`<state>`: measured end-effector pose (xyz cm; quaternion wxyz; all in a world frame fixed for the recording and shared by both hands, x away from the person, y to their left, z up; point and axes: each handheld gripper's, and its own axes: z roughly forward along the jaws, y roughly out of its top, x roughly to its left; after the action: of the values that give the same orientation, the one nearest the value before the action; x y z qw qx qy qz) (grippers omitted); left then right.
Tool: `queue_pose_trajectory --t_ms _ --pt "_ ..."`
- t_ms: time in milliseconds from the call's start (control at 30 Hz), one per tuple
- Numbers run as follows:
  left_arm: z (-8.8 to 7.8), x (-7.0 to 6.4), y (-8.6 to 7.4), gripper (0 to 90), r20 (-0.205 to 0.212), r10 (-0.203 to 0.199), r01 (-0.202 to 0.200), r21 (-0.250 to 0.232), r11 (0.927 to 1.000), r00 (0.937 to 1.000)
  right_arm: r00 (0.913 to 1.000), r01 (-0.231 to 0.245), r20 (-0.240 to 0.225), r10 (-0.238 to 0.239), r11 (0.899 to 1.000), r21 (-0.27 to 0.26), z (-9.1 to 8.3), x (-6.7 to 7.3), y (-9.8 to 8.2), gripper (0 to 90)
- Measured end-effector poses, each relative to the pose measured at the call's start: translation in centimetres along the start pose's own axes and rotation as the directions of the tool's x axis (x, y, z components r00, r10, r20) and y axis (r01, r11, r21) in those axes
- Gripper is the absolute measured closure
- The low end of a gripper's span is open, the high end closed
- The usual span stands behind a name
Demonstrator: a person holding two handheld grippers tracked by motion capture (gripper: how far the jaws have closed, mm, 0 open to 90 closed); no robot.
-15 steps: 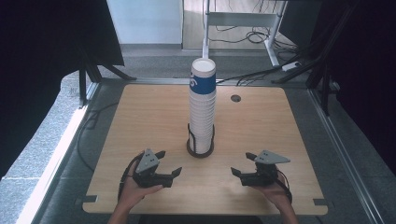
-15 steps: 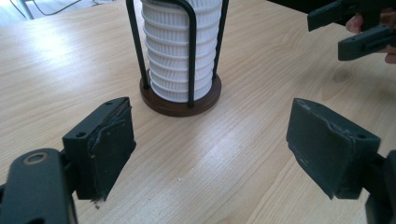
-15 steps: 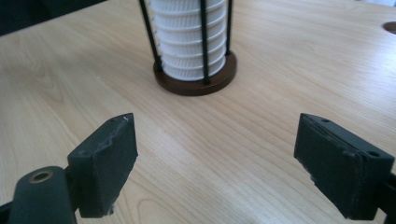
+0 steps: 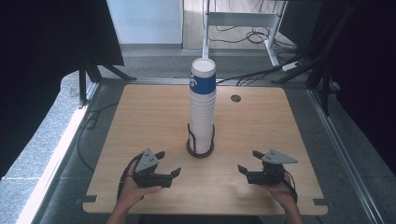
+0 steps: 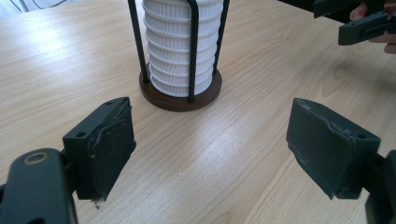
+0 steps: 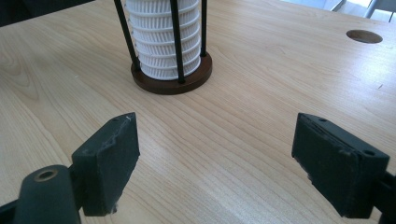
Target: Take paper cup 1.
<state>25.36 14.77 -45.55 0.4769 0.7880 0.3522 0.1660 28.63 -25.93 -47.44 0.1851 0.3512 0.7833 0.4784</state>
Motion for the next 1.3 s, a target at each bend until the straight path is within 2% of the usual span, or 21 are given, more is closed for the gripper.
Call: queue_pose_trajectory --t_ms 100,167,300,433,467,567,667,767,933,1033,1200,1300 --pt "-0.1 -0.1 0.0 16.2 -0.02 0.006 -0.006 0.006 1.0 0.9998 0.9997 -0.012 -0.022 0.012 1.0 0.002 0.1 0.1 0.2 15.7" --pt "0.0 -0.1 -0.1 16.2 -0.026 -0.001 0.001 0.007 1.0 0.9997 0.9994 0.009 -0.035 -0.009 1.0 -0.003 0.3 0.3 0.6 15.8" --pt "0.5 0.0 -0.2 16.2 -0.034 -0.017 0.017 0.007 0.9998 0.9993 0.9984 0.009 -0.055 -0.01 1.0 -0.009 0.5 0.0 0.7 16.3" --pt "0.7 -0.3 0.1 15.8 -0.016 -0.032 0.032 -0.013 0.9994 0.9994 0.9976 0.003 -0.069 -0.005 1.0 -0.029 0.3 -0.1 0.6 16.9" --pt "0.6 -0.5 0.1 15.5 0.002 -0.034 0.034 -0.029 0.999 0.9994 0.9976 0.005 -0.069 -0.007 1.0 -0.031 0.3 -0.1 0.6 17.2" --pt "0.5 -0.6 0.2 15.1 0.005 -0.016 0.016 -0.028 0.9995 0.9999 0.9977 -0.006 -0.068 0.003 0.999 -0.036 0.3 -0.2 0.7 17.5" --pt "0.2 -0.5 0.9 15.4 0.005 -0.014 0.014 -0.043 0.999 0.9999 0.9984 0.001 -0.056 -0.003 1.0 -0.027 0.5 0.0 0.8 17.7" --pt "-0.1 -0.4 1.8 16.0 -0.018 -0.006 0.005 -0.063 0.998 0.9998 0.9984 0.01 -0.055 -0.011 1.0 -0.023 0.5 0.2 0.7 18.0" --pt "-0.1 -0.1 2.5 15.6 -0.003 -0.007 0.006 -0.086 0.9963 1.0 0.998 0.021 -0.06 -0.022 1.0 -0.017 0.2 0.8 0.5 18.6" --pt "0.4 0.4 3.3 15.6 0.014 -0.013 0.015 -0.11 0.9938 0.9998 0.9976 0.026 -0.063 -0.027 1.0 -0.014 0.2 0.9 0.5 18.9" --pt "1.1 0.7 4.2 15.6 0.04 -0.012 0.017 -0.124 0.9921 0.9991 0.9978 0.025 -0.062 -0.025 1.0 -0.013 0.0 0.8 0.3 19.4" --pt "1.7 0.6 5.0 14.9 0.044 0.013 -0.007 -0.124 0.9923 0.9989 0.9981 0.013 -0.06 -0.014 1.0 -0.017 -0.1 0.6 0.3 19.6"
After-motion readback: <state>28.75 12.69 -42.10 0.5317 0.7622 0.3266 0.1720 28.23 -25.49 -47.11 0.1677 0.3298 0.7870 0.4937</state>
